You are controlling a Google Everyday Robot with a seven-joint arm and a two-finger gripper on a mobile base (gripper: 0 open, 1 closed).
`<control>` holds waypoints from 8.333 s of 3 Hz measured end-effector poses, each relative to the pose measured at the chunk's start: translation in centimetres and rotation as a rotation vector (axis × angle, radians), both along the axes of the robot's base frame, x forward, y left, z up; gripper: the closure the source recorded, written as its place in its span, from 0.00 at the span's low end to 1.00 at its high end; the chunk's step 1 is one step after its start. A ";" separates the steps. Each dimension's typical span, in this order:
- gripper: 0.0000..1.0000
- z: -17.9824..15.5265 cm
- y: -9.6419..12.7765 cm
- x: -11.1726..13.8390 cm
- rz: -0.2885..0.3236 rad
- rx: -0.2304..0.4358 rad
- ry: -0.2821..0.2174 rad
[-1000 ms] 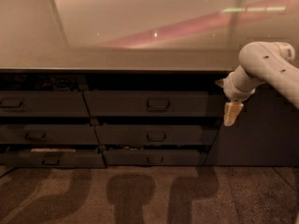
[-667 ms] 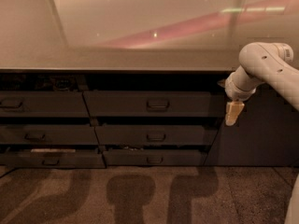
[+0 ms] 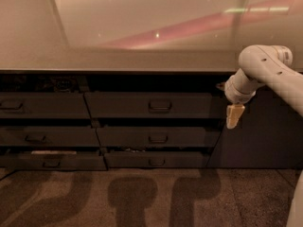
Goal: Open top drawer
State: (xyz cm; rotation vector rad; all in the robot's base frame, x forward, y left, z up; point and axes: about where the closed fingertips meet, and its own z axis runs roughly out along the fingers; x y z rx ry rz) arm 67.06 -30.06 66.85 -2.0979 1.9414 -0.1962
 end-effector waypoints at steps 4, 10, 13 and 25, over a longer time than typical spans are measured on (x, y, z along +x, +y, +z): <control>0.19 -2.5 2.1 0.3 0.049 -0.051 0.069; 1.00 -2.8 2.2 -0.2 0.061 -0.054 0.072; 1.00 -2.3 2.1 -0.6 0.068 -0.058 0.071; 1.00 -0.6 1.7 -3.5 0.104 -0.065 0.071</control>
Offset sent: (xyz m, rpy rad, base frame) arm 0.0082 0.0506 -0.0469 -0.1305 0.1406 0.1400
